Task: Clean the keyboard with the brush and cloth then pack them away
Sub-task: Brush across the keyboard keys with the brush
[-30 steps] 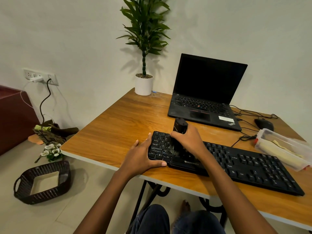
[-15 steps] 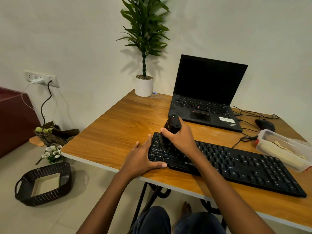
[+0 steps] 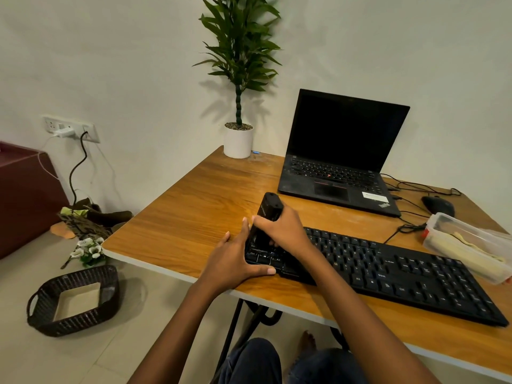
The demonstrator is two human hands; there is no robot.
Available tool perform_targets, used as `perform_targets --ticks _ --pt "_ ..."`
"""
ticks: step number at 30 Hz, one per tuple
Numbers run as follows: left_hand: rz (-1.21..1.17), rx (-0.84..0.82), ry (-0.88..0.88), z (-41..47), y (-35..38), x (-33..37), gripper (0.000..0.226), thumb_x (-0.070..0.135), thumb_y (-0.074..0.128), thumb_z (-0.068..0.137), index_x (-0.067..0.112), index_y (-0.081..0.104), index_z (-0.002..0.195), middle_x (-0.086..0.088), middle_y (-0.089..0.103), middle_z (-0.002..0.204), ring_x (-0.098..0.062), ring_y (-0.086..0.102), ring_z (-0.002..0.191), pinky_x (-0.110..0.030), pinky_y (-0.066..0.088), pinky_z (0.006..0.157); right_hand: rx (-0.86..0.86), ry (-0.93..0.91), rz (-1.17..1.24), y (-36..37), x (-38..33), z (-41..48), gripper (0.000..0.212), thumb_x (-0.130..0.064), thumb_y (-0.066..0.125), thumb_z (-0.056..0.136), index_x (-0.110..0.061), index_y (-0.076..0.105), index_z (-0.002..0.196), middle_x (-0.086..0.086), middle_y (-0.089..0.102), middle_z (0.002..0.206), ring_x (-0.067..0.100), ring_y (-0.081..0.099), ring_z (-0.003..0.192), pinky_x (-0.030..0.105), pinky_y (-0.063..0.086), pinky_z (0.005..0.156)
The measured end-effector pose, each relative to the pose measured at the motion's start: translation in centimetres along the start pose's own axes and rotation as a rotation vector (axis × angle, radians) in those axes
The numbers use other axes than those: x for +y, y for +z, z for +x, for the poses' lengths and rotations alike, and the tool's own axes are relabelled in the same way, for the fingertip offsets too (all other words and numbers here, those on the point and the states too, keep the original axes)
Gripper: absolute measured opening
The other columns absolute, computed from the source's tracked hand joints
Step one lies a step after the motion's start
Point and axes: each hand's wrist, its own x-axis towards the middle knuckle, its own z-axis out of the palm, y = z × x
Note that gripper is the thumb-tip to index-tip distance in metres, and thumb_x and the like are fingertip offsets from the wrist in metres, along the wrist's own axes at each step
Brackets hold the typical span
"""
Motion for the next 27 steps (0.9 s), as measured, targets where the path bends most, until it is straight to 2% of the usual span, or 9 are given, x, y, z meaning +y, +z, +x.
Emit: perform_targets --ticks 3,6,9,12,15,19,22,24,27 --pt "-0.024 0.006 0.007 0.2 0.1 -0.1 0.117 0.054 0.067 0.075 0.015 -0.014 0.148 0.009 0.023 0.154 -0.015 0.018 0.142 -0.027 0.011 0.113 0.092 0.001 0.019 -0.2 0.1 0.5 0.016 -0.025 0.068 0.08 -0.017 0.054 0.079 0.006 0.064 0.075 0.017 0.06 0.059 0.022 0.047 0.047" --pt "-0.033 0.014 0.009 0.4 0.2 -0.4 0.118 0.055 0.068 0.074 0.015 -0.016 0.148 0.011 0.023 0.154 -0.015 0.017 0.142 -0.027 0.01 0.114 0.02 0.002 0.017 -0.4 0.3 0.5 0.017 -0.022 0.069 0.079 -0.016 0.053 0.079 0.001 0.059 0.073 0.016 0.057 0.063 0.021 0.045 0.049" --pt "-0.039 0.013 0.016 0.5 0.4 -0.6 0.12 0.056 0.068 0.073 0.015 -0.016 0.148 0.012 0.022 0.154 -0.016 0.016 0.142 -0.028 0.01 0.114 0.082 -0.05 -0.105 -1.0 0.2 0.4 0.019 -0.024 0.068 0.078 -0.016 0.052 0.084 -0.002 0.056 0.072 0.012 0.053 0.064 0.023 0.043 0.056" --pt "-0.042 0.018 -0.006 0.8 0.6 -1.0 0.122 0.059 0.068 0.071 0.018 -0.018 0.147 0.01 0.024 0.154 -0.024 0.011 0.144 -0.033 0.015 0.115 -0.011 -0.027 -0.051 -0.6 0.0 0.4 0.019 -0.025 0.068 0.079 -0.016 0.053 0.085 -0.003 0.057 0.073 0.015 0.058 0.068 0.023 0.045 0.057" --pt "-0.041 0.02 -0.002 0.9 0.7 -1.1 0.122 0.059 0.068 0.071 0.018 -0.017 0.148 0.013 0.021 0.154 -0.024 0.009 0.144 -0.033 0.014 0.115 0.128 -0.073 -0.121 -0.3 0.5 0.3 0.02 -0.028 0.067 0.079 -0.019 0.052 0.087 0.0 0.06 0.074 0.019 0.059 0.067 0.029 0.047 0.057" --pt "-0.037 0.031 0.01 0.9 0.8 -1.1 0.121 0.058 0.068 0.072 0.017 -0.017 0.148 0.013 0.021 0.154 -0.023 0.01 0.144 -0.033 0.014 0.115 0.096 -0.02 -0.046 -0.1 0.4 0.2 0.021 -0.027 0.068 0.079 -0.017 0.051 0.087 -0.001 0.059 0.075 0.023 0.062 0.072 0.032 0.05 0.059" --pt "-0.037 0.028 0.01 1.0 0.8 -1.1 0.122 0.059 0.068 0.071 0.017 -0.017 0.148 0.013 0.02 0.155 -0.023 0.009 0.144 -0.033 0.014 0.115 0.175 -0.085 -0.086 -0.2 0.3 0.3 0.022 -0.028 0.068 0.08 -0.017 0.051 0.09 -0.001 0.058 0.074 0.014 0.057 0.065 0.022 0.046 0.055" --pt "-0.041 0.022 0.001 1.0 0.8 -1.2 0.122 0.059 0.068 0.071 0.018 -0.017 0.148 0.013 0.021 0.155 -0.025 0.008 0.145 -0.035 0.015 0.115 0.061 -0.009 -0.042 -0.4 0.0 0.4 0.02 -0.025 0.068 0.079 -0.015 0.052 0.086 0.0 0.058 0.074 0.012 0.055 0.059 0.016 0.043 0.046" --pt "-0.038 0.014 -0.012 1.2 1.0 -1.3 0.125 0.062 0.068 0.068 0.02 -0.018 0.147 0.013 0.02 0.155 -0.028 0.007 0.145 -0.039 0.018 0.114 0.079 0.055 -0.023 -0.7 -0.2 0.5 0.019 -0.024 0.067 0.079 -0.015 0.051 0.083 0.005 0.061 0.075 0.014 0.056 0.054 0.018 0.044 0.042"
